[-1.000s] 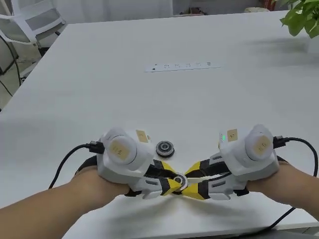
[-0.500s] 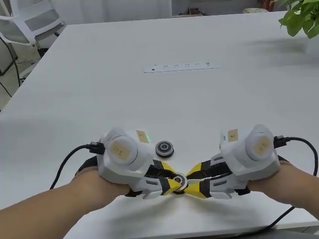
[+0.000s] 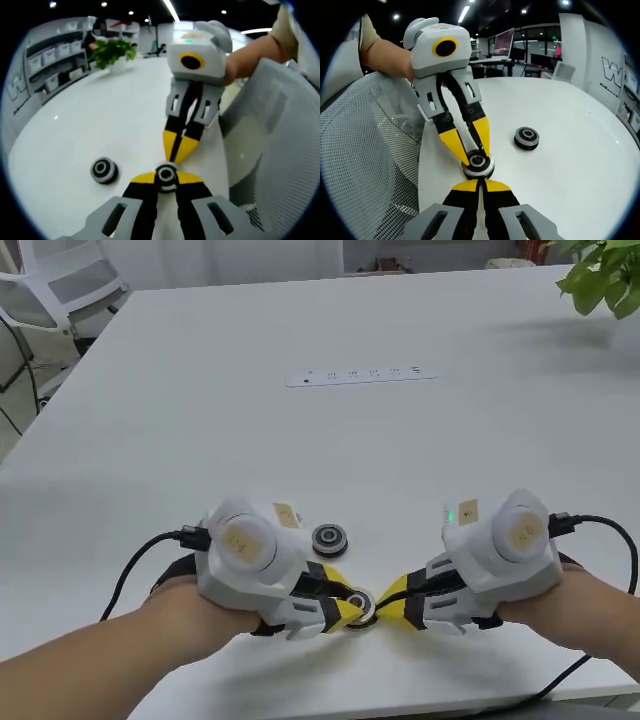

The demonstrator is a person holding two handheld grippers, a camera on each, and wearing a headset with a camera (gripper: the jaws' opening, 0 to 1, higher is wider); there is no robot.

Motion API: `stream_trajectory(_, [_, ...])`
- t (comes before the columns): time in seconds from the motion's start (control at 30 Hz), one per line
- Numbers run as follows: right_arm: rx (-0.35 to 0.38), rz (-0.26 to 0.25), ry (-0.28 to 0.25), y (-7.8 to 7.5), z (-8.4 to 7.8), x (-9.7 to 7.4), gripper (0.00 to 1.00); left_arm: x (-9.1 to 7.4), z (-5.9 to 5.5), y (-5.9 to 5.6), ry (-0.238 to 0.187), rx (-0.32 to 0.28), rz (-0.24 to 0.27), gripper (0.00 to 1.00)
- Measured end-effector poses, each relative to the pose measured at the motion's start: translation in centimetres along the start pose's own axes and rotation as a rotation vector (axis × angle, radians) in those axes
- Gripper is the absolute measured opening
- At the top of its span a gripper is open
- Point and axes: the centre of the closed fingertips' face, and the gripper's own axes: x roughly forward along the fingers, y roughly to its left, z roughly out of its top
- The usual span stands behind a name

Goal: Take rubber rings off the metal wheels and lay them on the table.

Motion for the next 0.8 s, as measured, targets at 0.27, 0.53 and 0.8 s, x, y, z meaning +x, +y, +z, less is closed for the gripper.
stream_trajectory(0.27, [0.036, -0.002, -0.009, -0.08, 0.01, -0.03, 0.0, 0.03, -0.03, 0.06, 0.002, 0.008, 0.0, 0.14])
stream_trajectory(0.53, [0.137, 0.004, -0.031, -0.26, -0.04, -0.08, 0.0, 0.02, -0.05, 0.04, 0.006, 0.015, 0.003, 0.14])
stream_trajectory(0.8, [0.348, 0.018, -0.121, -0.72, 0.3, -0.69, 0.0, 0.01, -0.04, 0.03, 0.009, 0.022, 0.006, 0.14])
